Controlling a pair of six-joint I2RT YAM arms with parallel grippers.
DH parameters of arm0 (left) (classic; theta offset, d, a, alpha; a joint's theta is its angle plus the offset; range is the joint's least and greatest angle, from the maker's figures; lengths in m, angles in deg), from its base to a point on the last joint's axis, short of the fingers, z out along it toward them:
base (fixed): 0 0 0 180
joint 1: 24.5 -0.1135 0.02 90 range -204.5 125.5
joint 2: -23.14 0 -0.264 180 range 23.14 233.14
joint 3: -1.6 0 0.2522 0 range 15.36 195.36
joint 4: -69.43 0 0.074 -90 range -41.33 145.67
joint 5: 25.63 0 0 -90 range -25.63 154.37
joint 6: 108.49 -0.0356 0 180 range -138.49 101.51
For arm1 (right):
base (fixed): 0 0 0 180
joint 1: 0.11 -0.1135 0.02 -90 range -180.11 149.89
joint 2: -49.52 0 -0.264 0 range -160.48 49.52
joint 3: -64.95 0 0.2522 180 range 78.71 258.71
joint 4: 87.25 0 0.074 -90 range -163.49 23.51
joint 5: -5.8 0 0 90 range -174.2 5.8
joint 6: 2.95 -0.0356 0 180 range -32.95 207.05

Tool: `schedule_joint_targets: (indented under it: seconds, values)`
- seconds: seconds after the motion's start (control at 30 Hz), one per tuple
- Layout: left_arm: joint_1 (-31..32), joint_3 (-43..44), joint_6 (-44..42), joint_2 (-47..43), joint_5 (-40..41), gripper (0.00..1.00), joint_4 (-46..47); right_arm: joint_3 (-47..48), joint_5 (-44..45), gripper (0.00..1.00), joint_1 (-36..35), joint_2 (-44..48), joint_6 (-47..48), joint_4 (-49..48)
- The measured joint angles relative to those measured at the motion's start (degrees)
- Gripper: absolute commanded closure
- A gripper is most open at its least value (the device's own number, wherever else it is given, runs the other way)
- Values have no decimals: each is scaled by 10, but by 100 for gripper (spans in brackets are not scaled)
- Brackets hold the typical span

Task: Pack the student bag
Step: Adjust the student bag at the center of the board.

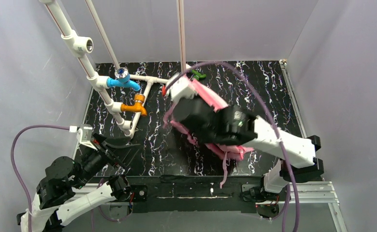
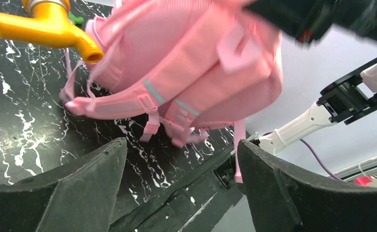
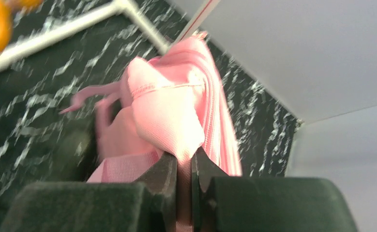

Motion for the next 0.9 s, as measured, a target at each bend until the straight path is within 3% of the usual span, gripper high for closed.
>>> schedule_joint_targets:
  seconds: [0.2,0.37,0.53,0.77,0.9]
  values:
    - [0,0,4,42,-21,17,28,84,-25,99,166,-19,206,-130]
    - [0,0,17,79,-45,17,55,116,-46,99,280,-85,315,-217]
    - [0,0,22,103,-60,17,76,198,-53,99,313,-147,384,-249]
    - [0,0,17,117,-67,17,84,203,-52,99,319,-166,492,-321]
    - [0,0,15,118,-67,17,84,203,-80,99,370,-173,481,-326]
